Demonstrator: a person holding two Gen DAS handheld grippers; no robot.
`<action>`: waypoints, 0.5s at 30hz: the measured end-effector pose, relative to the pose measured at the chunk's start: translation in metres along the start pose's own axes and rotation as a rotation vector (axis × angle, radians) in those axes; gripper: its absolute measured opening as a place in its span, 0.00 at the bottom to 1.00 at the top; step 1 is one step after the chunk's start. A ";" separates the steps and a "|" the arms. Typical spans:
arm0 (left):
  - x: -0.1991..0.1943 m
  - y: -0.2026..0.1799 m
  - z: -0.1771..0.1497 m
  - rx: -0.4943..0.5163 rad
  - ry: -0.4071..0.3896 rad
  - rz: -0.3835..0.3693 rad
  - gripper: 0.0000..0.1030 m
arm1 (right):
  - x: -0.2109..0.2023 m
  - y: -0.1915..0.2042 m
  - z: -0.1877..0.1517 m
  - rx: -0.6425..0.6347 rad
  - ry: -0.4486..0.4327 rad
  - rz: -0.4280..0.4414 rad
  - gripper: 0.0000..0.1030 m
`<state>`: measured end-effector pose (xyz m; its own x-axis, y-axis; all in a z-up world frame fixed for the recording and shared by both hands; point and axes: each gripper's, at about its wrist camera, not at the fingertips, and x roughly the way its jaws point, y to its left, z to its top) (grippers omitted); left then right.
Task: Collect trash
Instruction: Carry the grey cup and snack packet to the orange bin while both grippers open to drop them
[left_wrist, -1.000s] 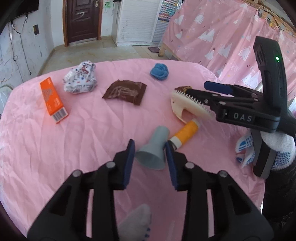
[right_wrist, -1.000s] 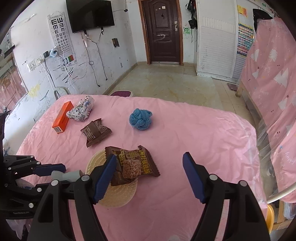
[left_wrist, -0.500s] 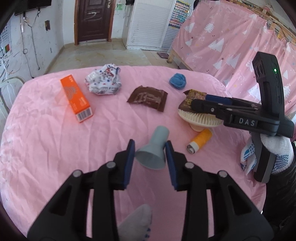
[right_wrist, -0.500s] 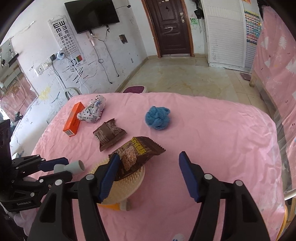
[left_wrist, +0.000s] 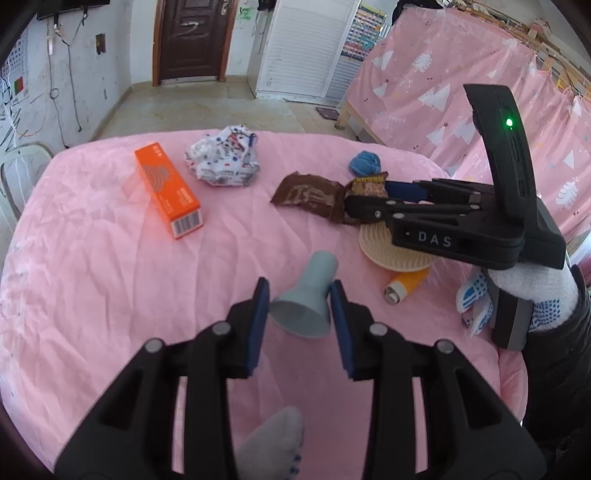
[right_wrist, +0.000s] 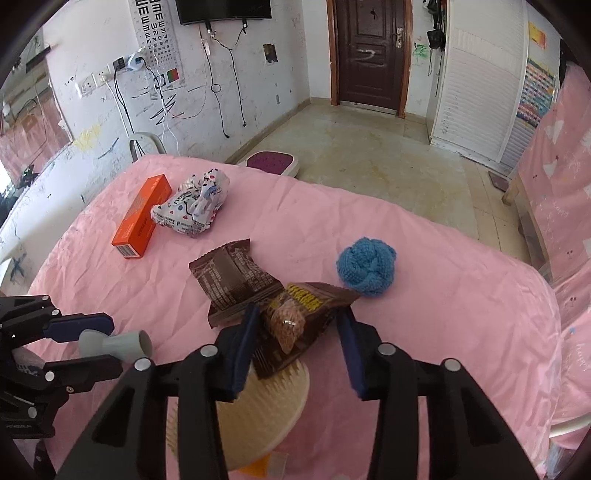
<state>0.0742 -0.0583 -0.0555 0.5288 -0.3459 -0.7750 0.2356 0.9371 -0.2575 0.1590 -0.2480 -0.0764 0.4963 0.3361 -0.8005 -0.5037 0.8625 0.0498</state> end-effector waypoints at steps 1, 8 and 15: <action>0.000 0.000 0.000 0.001 -0.002 0.000 0.31 | 0.000 0.001 0.000 -0.006 0.000 -0.004 0.29; -0.003 0.002 -0.001 0.004 -0.008 -0.004 0.31 | -0.007 0.003 0.001 0.008 -0.028 -0.020 0.28; -0.012 -0.002 0.001 0.010 -0.024 0.016 0.31 | -0.020 -0.001 -0.002 0.037 -0.068 -0.016 0.28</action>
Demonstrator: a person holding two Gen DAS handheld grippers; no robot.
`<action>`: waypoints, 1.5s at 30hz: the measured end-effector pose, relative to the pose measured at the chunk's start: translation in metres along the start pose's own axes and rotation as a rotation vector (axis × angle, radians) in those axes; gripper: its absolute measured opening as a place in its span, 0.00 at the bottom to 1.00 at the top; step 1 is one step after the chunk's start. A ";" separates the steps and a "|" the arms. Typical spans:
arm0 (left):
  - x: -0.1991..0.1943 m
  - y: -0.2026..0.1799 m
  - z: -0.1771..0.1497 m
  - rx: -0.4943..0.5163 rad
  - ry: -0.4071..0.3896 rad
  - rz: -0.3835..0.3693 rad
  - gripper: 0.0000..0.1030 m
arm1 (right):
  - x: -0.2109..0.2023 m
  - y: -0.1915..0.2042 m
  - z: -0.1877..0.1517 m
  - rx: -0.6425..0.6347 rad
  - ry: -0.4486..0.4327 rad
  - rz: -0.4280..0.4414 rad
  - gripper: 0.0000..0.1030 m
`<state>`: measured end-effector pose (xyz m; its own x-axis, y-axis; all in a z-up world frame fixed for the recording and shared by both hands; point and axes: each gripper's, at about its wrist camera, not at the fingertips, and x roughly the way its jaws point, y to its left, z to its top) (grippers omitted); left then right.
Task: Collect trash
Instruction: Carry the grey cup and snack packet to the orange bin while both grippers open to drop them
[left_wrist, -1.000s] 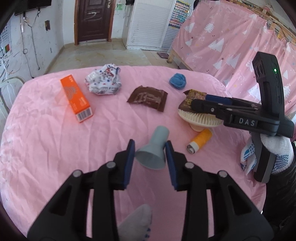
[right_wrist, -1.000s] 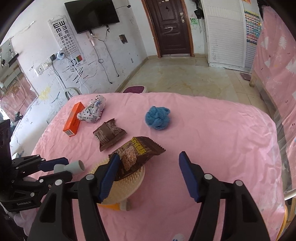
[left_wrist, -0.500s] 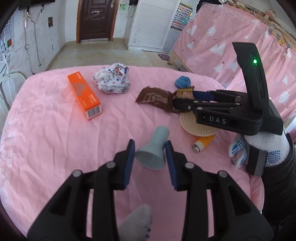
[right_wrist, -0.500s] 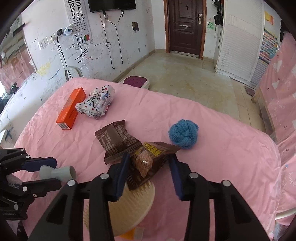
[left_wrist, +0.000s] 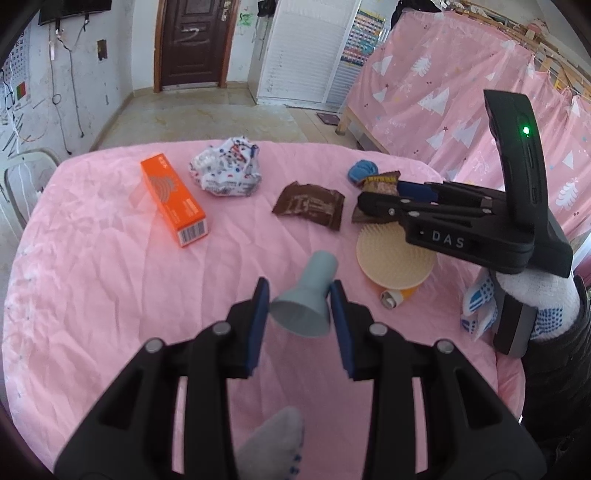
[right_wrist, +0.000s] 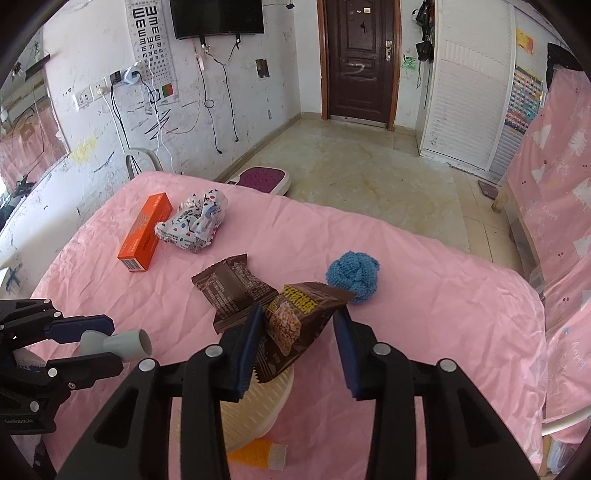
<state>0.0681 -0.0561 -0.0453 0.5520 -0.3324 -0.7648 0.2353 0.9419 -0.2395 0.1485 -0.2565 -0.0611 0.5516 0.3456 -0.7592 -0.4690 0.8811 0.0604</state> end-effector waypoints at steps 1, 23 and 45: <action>-0.002 -0.002 0.000 0.002 -0.002 0.003 0.31 | -0.002 -0.001 -0.001 0.004 -0.006 -0.001 0.28; -0.016 -0.111 0.016 0.181 -0.069 0.010 0.31 | -0.120 -0.086 -0.059 0.187 -0.242 -0.052 0.28; 0.044 -0.272 0.022 0.350 0.005 -0.143 0.31 | -0.196 -0.217 -0.190 0.448 -0.301 -0.198 0.28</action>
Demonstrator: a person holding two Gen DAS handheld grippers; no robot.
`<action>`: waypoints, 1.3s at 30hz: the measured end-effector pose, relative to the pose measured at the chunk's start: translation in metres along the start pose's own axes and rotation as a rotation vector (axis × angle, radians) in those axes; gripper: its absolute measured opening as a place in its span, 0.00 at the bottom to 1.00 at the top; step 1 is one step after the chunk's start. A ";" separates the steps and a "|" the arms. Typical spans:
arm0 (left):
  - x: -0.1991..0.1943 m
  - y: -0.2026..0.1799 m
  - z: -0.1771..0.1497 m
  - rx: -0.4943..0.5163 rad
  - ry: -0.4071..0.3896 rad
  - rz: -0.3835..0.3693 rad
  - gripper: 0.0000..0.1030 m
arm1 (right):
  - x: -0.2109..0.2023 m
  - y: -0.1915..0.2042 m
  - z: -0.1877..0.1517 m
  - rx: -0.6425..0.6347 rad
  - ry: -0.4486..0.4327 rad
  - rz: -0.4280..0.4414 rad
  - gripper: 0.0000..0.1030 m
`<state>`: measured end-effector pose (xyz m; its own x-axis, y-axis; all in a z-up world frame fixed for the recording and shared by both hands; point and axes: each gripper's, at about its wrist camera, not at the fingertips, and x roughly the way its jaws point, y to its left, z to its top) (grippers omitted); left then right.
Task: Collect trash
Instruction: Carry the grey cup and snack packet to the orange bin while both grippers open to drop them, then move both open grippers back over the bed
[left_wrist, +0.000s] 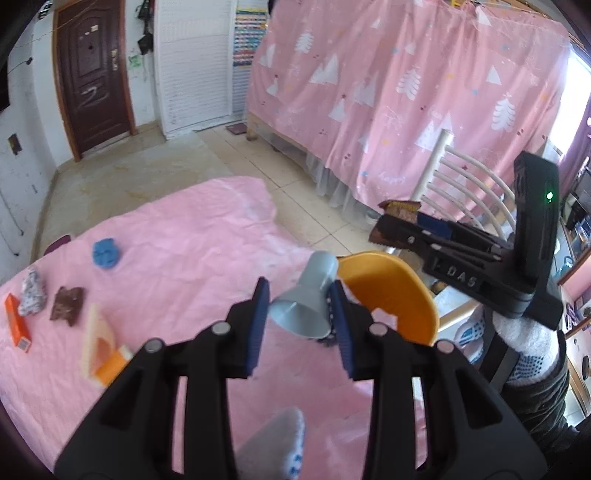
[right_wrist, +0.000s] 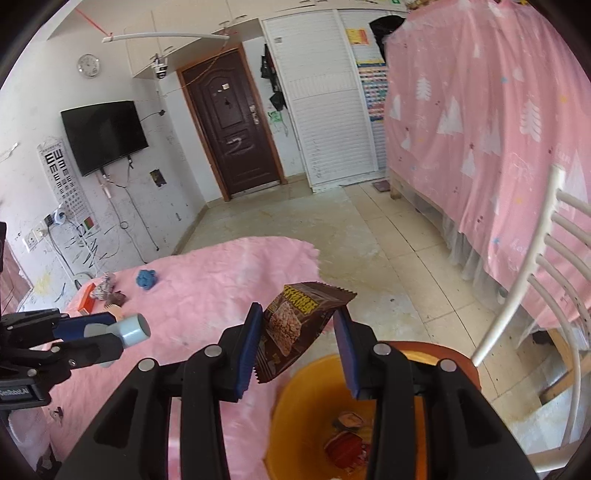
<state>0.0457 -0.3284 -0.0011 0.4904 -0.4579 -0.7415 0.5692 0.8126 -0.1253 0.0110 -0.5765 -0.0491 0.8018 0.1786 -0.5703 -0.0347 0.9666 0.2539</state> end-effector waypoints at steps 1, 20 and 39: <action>0.002 -0.006 0.002 0.007 0.004 -0.009 0.31 | 0.000 -0.004 -0.003 0.004 0.005 -0.008 0.28; 0.050 -0.075 0.031 0.056 0.067 -0.139 0.41 | -0.002 -0.069 -0.038 0.150 0.051 -0.067 0.42; 0.004 -0.031 0.028 -0.012 -0.017 -0.141 0.41 | -0.003 -0.006 -0.003 0.039 0.027 -0.055 0.47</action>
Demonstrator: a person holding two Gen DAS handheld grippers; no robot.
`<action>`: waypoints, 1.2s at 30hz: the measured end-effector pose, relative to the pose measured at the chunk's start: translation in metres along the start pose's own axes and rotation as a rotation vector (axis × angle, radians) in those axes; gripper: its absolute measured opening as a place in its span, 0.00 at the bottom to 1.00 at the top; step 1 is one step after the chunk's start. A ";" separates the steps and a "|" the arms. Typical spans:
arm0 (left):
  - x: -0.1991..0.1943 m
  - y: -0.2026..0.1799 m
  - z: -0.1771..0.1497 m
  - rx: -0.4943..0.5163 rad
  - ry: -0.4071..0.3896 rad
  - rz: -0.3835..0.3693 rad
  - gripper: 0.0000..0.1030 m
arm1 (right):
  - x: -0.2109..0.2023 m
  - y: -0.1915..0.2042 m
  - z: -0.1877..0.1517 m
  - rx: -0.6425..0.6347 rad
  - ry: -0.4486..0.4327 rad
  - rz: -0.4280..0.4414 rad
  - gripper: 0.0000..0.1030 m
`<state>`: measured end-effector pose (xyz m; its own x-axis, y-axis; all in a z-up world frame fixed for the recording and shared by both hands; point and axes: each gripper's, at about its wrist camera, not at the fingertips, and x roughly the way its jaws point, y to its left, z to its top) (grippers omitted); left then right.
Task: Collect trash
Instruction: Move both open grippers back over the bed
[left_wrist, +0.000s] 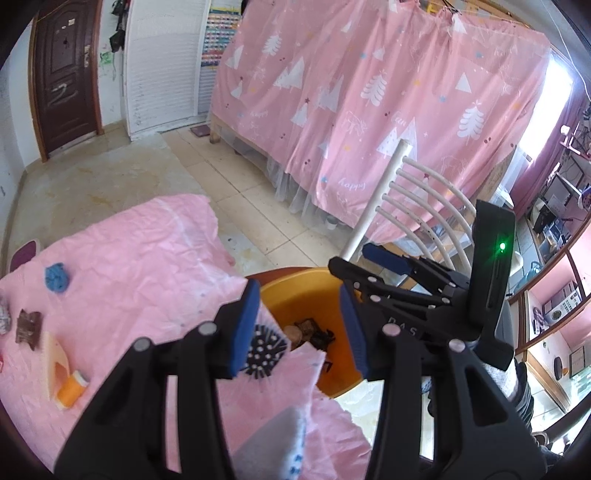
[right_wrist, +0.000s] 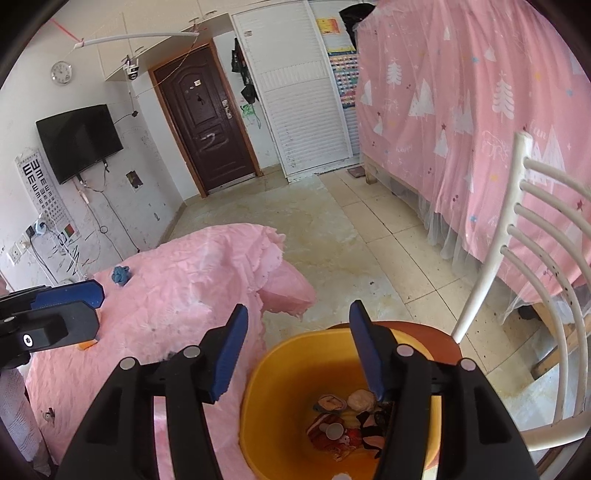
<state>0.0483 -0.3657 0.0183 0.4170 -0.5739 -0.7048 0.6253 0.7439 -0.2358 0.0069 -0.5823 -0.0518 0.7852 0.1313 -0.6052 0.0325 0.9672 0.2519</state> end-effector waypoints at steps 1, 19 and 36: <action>-0.004 0.004 0.000 -0.004 -0.006 0.002 0.41 | 0.000 0.006 0.002 -0.009 0.000 0.003 0.47; -0.092 0.117 -0.016 -0.157 -0.149 0.176 0.49 | 0.023 0.151 0.030 -0.219 0.016 0.117 0.60; -0.128 0.224 -0.045 -0.275 -0.122 0.378 0.49 | 0.061 0.254 0.023 -0.336 0.084 0.220 0.65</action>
<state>0.1052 -0.1100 0.0256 0.6662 -0.2697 -0.6953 0.2242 0.9616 -0.1581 0.0773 -0.3340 -0.0077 0.6973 0.3470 -0.6272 -0.3456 0.9293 0.1300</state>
